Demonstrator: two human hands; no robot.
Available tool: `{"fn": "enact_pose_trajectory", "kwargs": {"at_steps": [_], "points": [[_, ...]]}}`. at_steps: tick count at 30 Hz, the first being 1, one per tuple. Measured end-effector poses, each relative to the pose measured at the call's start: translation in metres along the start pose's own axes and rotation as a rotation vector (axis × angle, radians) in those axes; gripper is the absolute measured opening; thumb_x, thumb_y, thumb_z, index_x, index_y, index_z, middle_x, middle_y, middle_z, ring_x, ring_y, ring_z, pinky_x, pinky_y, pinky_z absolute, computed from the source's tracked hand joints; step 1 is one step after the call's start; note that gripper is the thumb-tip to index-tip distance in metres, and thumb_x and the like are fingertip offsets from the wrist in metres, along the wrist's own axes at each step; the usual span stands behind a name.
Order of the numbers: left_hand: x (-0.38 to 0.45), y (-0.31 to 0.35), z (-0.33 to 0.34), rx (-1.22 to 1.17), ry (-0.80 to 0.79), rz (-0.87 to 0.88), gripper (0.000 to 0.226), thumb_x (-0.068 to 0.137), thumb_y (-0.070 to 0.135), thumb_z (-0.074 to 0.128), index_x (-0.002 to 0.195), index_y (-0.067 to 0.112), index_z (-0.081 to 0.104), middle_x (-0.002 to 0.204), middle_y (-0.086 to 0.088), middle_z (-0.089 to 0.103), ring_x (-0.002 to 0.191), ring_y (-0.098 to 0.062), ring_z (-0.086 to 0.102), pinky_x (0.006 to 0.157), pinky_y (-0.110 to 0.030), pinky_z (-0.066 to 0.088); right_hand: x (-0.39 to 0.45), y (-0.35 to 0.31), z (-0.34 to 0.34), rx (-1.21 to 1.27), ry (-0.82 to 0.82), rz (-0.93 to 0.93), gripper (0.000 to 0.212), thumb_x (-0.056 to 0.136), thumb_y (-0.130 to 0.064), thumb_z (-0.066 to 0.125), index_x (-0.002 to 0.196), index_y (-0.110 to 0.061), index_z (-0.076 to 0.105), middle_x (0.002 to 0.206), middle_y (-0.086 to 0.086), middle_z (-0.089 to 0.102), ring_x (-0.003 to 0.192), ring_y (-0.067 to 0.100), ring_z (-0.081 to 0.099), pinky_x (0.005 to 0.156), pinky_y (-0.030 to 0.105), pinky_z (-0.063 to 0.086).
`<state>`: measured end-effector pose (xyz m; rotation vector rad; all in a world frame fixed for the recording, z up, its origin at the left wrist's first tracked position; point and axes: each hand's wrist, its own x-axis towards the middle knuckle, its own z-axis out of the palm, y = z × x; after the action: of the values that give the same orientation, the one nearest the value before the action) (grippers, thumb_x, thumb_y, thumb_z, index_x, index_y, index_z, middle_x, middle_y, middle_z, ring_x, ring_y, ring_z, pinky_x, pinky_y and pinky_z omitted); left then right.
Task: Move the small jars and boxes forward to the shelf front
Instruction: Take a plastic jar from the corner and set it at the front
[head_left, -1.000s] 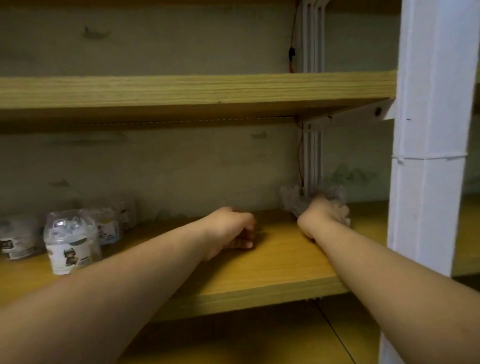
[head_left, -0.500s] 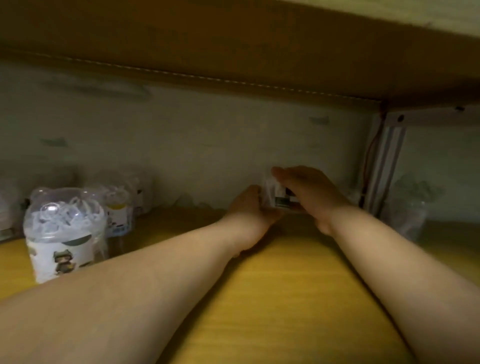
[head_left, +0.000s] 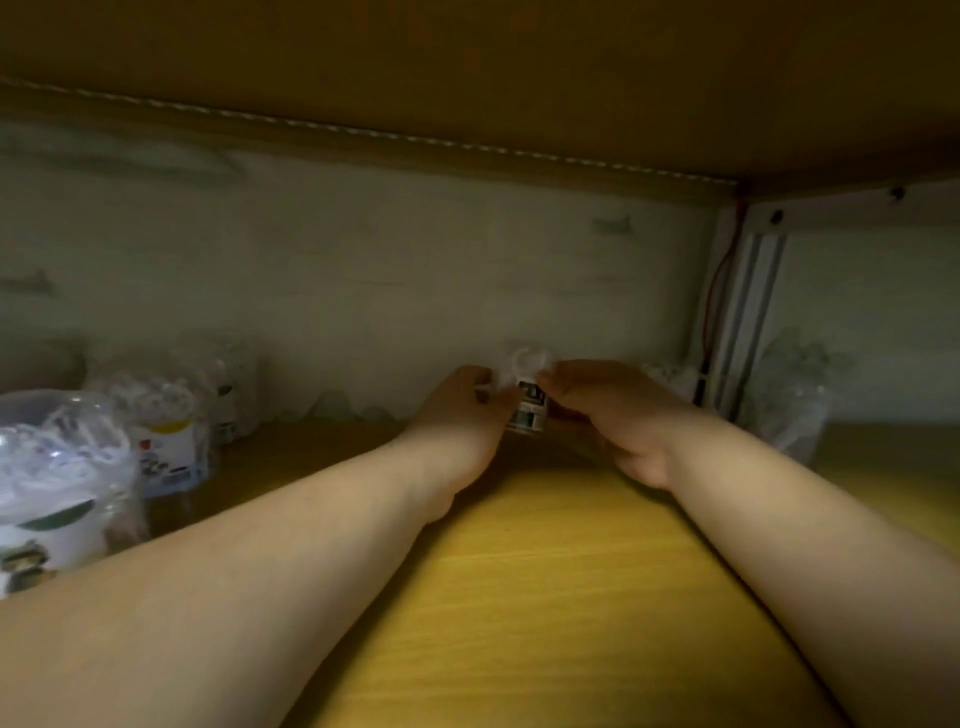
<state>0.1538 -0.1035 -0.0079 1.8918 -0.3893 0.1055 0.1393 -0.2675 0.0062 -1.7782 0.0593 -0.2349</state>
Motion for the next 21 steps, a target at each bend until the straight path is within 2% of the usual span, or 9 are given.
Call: {"fn": "enact_pose_trajectory", "kwargs": {"at_steps": [2,3,4,6,8,10,13,18,21], "points": [[-0.003,0.003,0.000,0.043,-0.021,0.024,0.041,0.101,0.041,0.052,0.139,0.023,0.049,0.131,0.002,0.059,0.091,-0.012,0.055,0.063,-0.020,0.037,-0.008,-0.004,0.001,0.021,0.001,-0.030,0.011,0.094,-0.023,0.066,0.105,-0.022,0.070,0.103,-0.002,0.075,0.095,0.013,0.070,0.089,0.035,0.057],[-0.005,0.005,0.000,0.062,-0.023,0.034,0.041,0.101,0.041,0.052,0.137,0.021,0.051,0.129,0.002,0.059,0.089,-0.012,0.054,0.061,-0.019,0.036,-0.012,-0.008,0.003,0.031,0.023,-0.034,0.009,0.095,-0.021,0.065,0.103,-0.026,0.068,0.104,-0.003,0.074,0.094,0.012,0.070,0.086,0.033,0.057],[-0.010,0.009,-0.001,0.061,-0.020,0.037,0.039,0.101,0.040,0.053,0.134,0.020,0.053,0.125,0.002,0.060,0.089,-0.014,0.054,0.061,-0.020,0.036,-0.019,-0.012,0.005,0.033,0.052,-0.036,0.014,0.095,-0.021,0.065,0.109,-0.027,0.067,0.111,-0.002,0.072,0.097,0.013,0.069,0.089,0.035,0.057],[-0.025,0.020,-0.004,0.012,0.006,0.039,0.032,0.101,0.037,0.053,0.128,0.021,0.058,0.120,0.001,0.063,0.093,-0.017,0.056,0.067,-0.025,0.040,-0.034,-0.022,0.012,0.011,0.099,-0.057,0.033,0.094,-0.025,0.068,0.126,-0.020,0.064,0.121,0.000,0.069,0.106,0.019,0.067,0.098,0.039,0.054],[-0.043,0.031,-0.007,0.009,0.023,0.047,0.030,0.101,0.035,0.055,0.126,0.020,0.061,0.117,-0.001,0.064,0.096,-0.020,0.058,0.073,-0.029,0.042,-0.051,-0.027,0.014,-0.025,0.133,-0.072,0.042,0.090,-0.033,0.072,0.129,-0.019,0.064,0.124,0.002,0.068,0.110,0.023,0.065,0.101,0.042,0.052],[-0.066,0.039,-0.010,0.034,0.008,0.067,0.026,0.098,0.033,0.060,0.118,0.018,0.066,0.113,-0.004,0.068,0.097,-0.021,0.061,0.074,-0.030,0.045,-0.071,-0.026,0.007,0.005,0.135,-0.083,0.037,0.088,-0.029,0.074,0.123,-0.019,0.066,0.118,0.002,0.070,0.107,0.022,0.067,0.096,0.040,0.055],[-0.108,0.048,-0.013,0.010,-0.023,0.064,0.010,0.092,0.032,0.070,0.097,0.024,0.067,0.102,-0.001,0.072,0.094,-0.017,0.066,0.082,-0.031,0.053,-0.106,-0.022,-0.007,0.025,0.048,-0.136,0.030,0.088,-0.020,0.074,0.117,-0.016,0.069,0.112,0.002,0.074,0.101,0.018,0.071,0.091,0.036,0.057],[-0.166,0.047,-0.002,0.088,0.064,0.073,0.037,0.085,0.041,0.076,0.116,0.023,0.066,0.102,0.009,0.072,0.092,-0.006,0.067,0.073,-0.020,0.049,-0.164,-0.001,-0.012,-0.045,-0.037,-0.214,0.030,0.090,-0.037,0.070,0.111,-0.016,0.073,0.100,-0.002,0.078,0.098,0.015,0.073,0.093,0.040,0.056],[-0.182,0.049,0.003,0.192,0.069,0.096,0.036,0.082,0.038,0.079,0.113,0.024,0.067,0.099,0.010,0.072,0.090,-0.003,0.067,0.073,-0.017,0.050,-0.183,0.008,-0.016,-0.113,-0.008,-0.288,0.021,0.091,-0.030,0.070,0.110,-0.020,0.071,0.102,-0.006,0.076,0.099,0.009,0.070,0.092,0.034,0.056]]}}
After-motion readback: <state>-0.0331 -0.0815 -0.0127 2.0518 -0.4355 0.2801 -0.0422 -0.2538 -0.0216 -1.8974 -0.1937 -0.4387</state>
